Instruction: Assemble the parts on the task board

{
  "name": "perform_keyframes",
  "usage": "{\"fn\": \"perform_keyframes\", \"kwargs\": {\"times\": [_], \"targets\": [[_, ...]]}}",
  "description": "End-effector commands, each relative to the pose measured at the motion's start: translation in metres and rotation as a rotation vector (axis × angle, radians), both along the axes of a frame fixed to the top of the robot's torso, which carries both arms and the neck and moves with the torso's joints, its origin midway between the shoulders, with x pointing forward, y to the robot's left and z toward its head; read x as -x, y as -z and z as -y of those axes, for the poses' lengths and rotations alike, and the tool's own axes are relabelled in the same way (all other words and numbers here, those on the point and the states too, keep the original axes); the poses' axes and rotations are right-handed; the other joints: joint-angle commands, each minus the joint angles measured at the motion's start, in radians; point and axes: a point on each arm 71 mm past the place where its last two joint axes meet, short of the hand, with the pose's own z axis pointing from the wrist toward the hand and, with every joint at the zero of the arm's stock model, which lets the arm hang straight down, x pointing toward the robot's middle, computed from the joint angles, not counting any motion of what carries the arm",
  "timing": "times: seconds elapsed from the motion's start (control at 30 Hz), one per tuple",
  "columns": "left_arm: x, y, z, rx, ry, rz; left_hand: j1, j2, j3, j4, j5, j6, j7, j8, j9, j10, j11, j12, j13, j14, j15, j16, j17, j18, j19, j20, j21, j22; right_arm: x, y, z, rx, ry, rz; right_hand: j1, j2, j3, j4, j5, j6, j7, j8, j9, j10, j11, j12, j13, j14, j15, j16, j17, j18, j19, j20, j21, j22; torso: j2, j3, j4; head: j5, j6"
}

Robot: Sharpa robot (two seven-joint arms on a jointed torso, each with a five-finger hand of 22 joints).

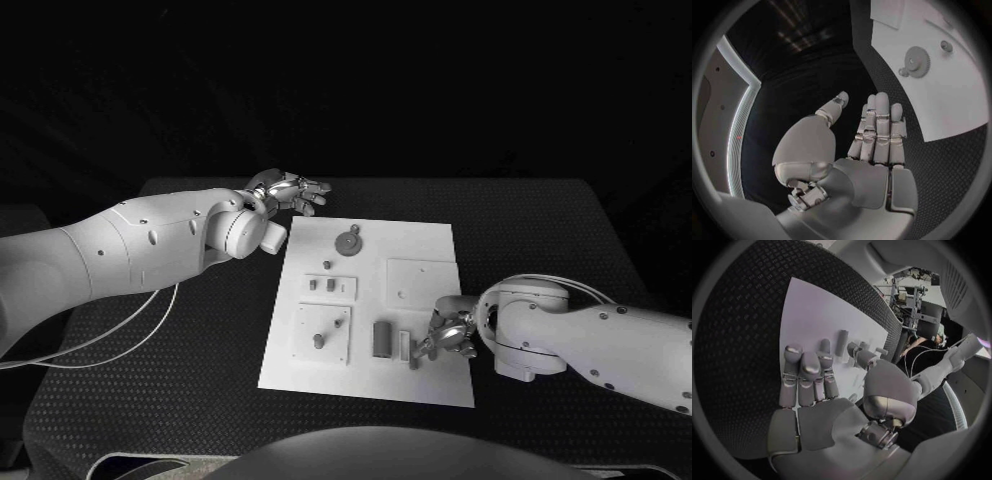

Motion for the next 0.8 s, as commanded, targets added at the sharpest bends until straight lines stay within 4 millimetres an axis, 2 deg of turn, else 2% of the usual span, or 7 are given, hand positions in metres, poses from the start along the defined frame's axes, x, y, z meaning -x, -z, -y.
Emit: {"fn": "perform_keyframes", "kwargs": {"times": [0.03,0.27,0.4,0.57,0.8], "targets": [[0.000,-0.001,0.003,0.003,0.021,0.002,-0.005,0.004,0.001,0.007,0.000,-0.006,0.000,0.004,-0.001,-0.002,0.001,0.002,0.001,0.002,0.002,-0.005,0.001,-0.003,-0.008,-0.036,-0.004,0.001,0.003,0.002,-0.004,-0.024,-0.011,-0.032,0.005,0.009,-0.010,-0.008,-0.002,0.008,0.000,0.005,0.002,0.008,0.000,0.006,0.002,-0.001,-0.006,0.005,0.002,0.015,0.005,0.002,0.004,0.002,0.000,0.0007,0.0001,0.003,-0.003],[0.000,-0.001,0.004,0.003,0.023,0.002,-0.005,0.004,0.001,0.007,0.000,-0.006,0.000,0.004,-0.001,-0.002,0.001,0.002,0.002,0.002,0.002,-0.005,0.001,-0.003,-0.008,-0.036,-0.005,0.002,0.003,0.008,-0.011,-0.028,-0.014,-0.033,0.002,0.020,-0.021,-0.013,-0.002,0.012,-0.002,0.008,0.003,0.012,-0.002,0.008,0.004,-0.001,-0.007,0.006,0.002,0.015,0.004,0.002,0.006,0.003,0.000,-0.0005,-0.0017,0.003,-0.005],[0.000,-0.001,0.004,0.002,0.023,0.003,-0.005,0.004,0.001,0.007,0.000,-0.006,-0.001,0.004,-0.002,-0.002,0.001,0.002,0.002,0.002,0.002,-0.005,0.001,-0.003,-0.008,-0.036,-0.005,0.002,0.002,0.012,-0.014,-0.027,-0.014,-0.036,-0.005,0.043,-0.029,-0.015,-0.002,0.017,-0.004,0.009,0.004,0.015,-0.004,0.009,0.006,0.000,-0.008,0.007,0.002,0.015,0.004,0.003,0.006,0.003,0.000,0.0000,-0.0003,0.005,-0.006],[0.000,-0.001,0.003,0.002,0.023,0.002,-0.005,0.004,0.001,0.008,0.000,-0.006,-0.001,0.004,-0.002,-0.002,0.001,0.002,0.002,0.002,0.002,-0.005,0.002,-0.003,-0.008,-0.036,-0.005,0.002,0.002,0.016,-0.014,-0.025,-0.015,-0.041,-0.014,0.094,-0.047,-0.035,-0.002,0.026,-0.007,0.012,0.006,0.022,-0.007,0.012,0.009,-0.002,-0.009,0.007,0.001,0.015,-0.001,0.004,0.008,0.005,0.000,-0.0006,-0.0001,0.005,-0.008],[0.000,-0.001,0.003,0.001,0.023,0.001,-0.005,0.005,0.001,0.008,0.000,-0.006,-0.001,0.004,-0.002,-0.002,0.001,0.002,0.002,0.002,0.002,-0.005,0.002,-0.003,-0.008,-0.036,-0.005,0.002,0.002,0.019,-0.015,-0.014,-0.027,-0.049,-0.005,0.157,-0.054,-0.087,-0.002,0.037,-0.012,0.014,0.005,0.031,-0.011,0.012,0.010,-0.002,-0.010,0.008,-0.001,0.015,-0.005,0.005,0.010,0.006,-0.001,-0.0004,-0.0014,0.008,-0.010]]}}
